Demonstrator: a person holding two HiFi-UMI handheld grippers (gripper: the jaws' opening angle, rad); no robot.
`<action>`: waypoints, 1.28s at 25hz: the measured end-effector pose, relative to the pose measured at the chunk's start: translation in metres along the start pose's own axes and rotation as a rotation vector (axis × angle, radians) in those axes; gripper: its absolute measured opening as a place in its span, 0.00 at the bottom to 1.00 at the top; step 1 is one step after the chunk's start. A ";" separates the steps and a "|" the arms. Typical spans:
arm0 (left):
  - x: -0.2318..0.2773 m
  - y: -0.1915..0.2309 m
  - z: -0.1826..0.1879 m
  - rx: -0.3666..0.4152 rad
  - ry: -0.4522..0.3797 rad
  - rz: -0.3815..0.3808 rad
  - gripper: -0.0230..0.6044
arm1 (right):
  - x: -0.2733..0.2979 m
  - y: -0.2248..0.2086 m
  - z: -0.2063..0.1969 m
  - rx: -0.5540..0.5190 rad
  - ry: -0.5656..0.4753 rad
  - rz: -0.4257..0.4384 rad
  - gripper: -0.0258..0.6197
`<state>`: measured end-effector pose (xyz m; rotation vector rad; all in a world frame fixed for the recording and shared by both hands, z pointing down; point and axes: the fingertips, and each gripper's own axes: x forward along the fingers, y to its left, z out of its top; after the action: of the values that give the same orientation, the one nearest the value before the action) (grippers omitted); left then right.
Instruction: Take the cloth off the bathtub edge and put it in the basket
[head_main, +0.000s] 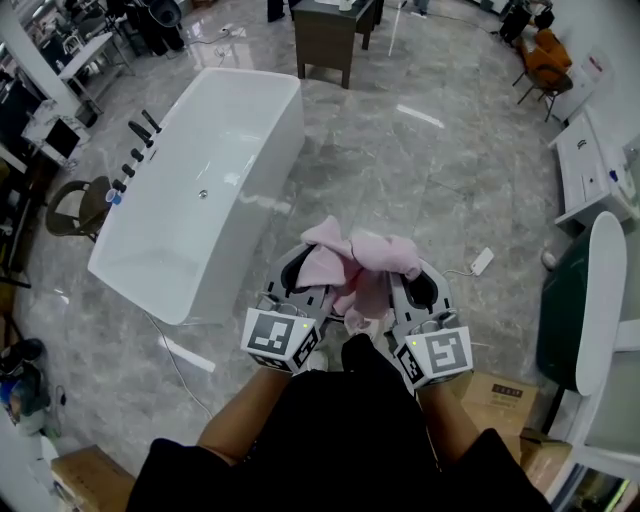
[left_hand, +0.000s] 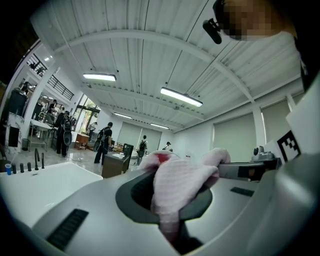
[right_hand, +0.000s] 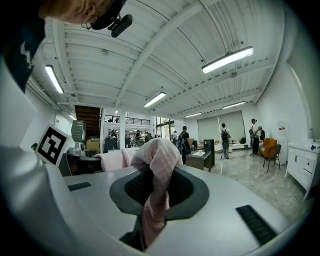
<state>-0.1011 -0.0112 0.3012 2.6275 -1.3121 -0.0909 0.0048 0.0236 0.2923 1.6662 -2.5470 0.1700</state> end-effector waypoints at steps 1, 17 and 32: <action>0.005 0.001 0.000 -0.001 0.003 0.003 0.11 | 0.004 -0.005 0.002 0.002 0.001 0.000 0.13; 0.074 0.007 -0.015 0.023 0.053 0.092 0.11 | 0.052 -0.064 -0.013 0.030 0.033 0.096 0.13; 0.121 0.005 -0.067 0.017 0.153 0.200 0.11 | 0.076 -0.104 -0.061 0.056 0.118 0.230 0.13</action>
<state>-0.0224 -0.1004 0.3725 2.4449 -1.5161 0.1483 0.0713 -0.0779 0.3680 1.3318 -2.6584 0.3484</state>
